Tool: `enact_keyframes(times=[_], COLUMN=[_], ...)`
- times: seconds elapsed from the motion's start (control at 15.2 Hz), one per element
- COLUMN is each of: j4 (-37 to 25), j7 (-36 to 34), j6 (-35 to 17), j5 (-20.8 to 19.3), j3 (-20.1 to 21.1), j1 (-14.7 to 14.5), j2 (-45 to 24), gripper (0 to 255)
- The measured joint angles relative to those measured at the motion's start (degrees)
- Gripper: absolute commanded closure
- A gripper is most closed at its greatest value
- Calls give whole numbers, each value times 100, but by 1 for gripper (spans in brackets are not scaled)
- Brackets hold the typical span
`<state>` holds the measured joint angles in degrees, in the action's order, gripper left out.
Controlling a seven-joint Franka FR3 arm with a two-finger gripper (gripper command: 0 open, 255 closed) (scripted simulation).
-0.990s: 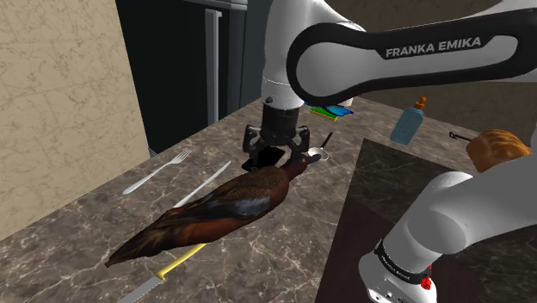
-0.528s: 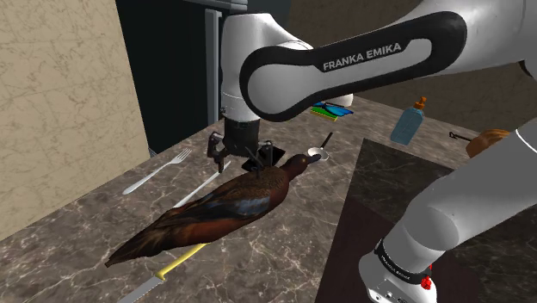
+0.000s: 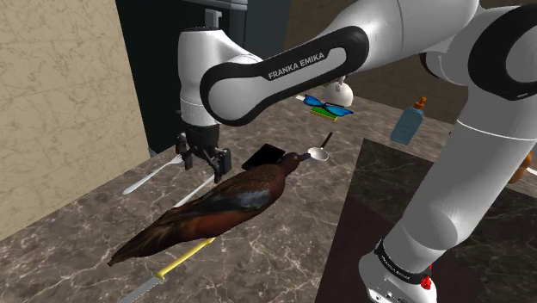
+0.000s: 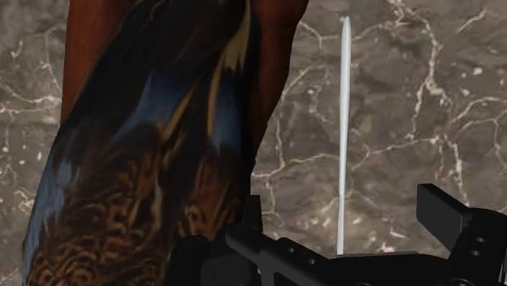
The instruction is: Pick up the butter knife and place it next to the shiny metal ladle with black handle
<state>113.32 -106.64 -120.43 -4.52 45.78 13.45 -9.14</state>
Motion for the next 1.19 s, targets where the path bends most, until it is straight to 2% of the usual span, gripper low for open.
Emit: enact_keyframes(times=[0.13,0.33,0.66,0.99,1.06,1.19], j4=[-253,-244,-99,-91,-91,-91], j7=[-421,-603,-727,-738,-738,-738], j6=[-25,-195,-479,-501,-501,-501], j5=[-271,-444,-614,-629,-629,-629], j3=[-77,-145,-215,-221,-221,-221], j1=[-150,-239,-313,-321,-321,-321], j2=[-362,-575,-762,-778,-779,-779], gripper=[0,0,0,0,255,255])
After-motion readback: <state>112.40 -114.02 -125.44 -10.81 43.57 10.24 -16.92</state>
